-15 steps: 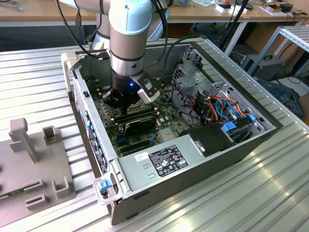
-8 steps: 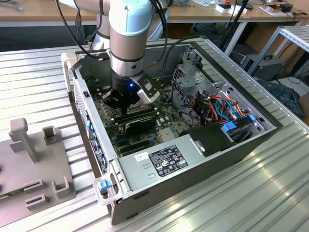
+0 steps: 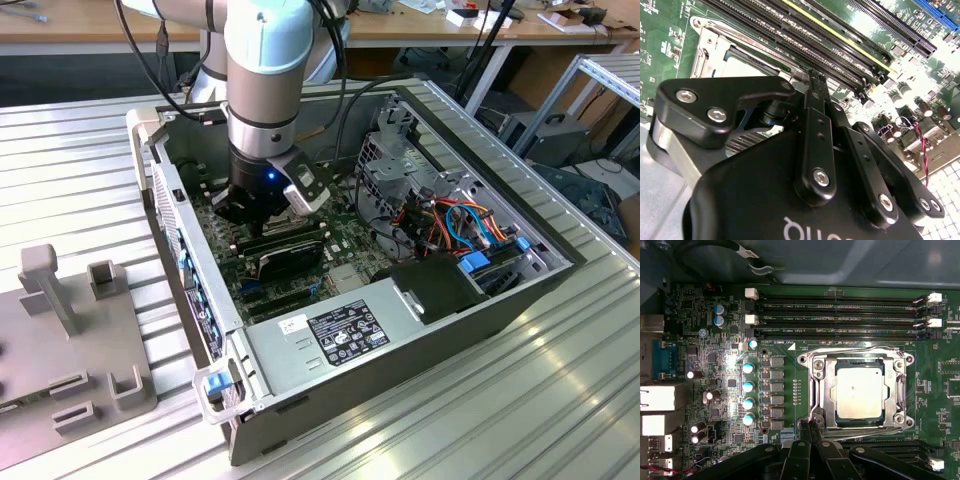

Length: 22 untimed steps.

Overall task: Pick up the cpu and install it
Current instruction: 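Install the second cpu locking lever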

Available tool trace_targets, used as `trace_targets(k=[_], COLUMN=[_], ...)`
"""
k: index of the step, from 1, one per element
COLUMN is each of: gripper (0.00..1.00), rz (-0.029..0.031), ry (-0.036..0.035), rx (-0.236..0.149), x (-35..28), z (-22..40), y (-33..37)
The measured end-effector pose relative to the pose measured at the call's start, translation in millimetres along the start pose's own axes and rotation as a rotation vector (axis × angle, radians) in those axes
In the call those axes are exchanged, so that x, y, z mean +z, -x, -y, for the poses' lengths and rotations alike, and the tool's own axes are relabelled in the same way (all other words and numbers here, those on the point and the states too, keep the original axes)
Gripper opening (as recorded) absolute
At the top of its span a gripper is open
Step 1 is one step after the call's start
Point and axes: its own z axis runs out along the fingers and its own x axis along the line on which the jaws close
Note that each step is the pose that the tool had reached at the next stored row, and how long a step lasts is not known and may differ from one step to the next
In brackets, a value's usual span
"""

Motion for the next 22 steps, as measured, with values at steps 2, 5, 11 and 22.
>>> trace_targets(k=[2,5,11,22], gripper=[0.11,0.11,0.11,0.11], rz=[0.0001,0.0001,0.0008,0.0009], ry=[-0.0003,-0.0006,-0.0005,-0.0028], rx=[0.002,0.007,0.012,0.013], x=[0.5,1.6,3.3,3.5], z=[-0.3,-0.6,-1.1,0.3], y=[0.0,-0.2,-0.3,-0.3])
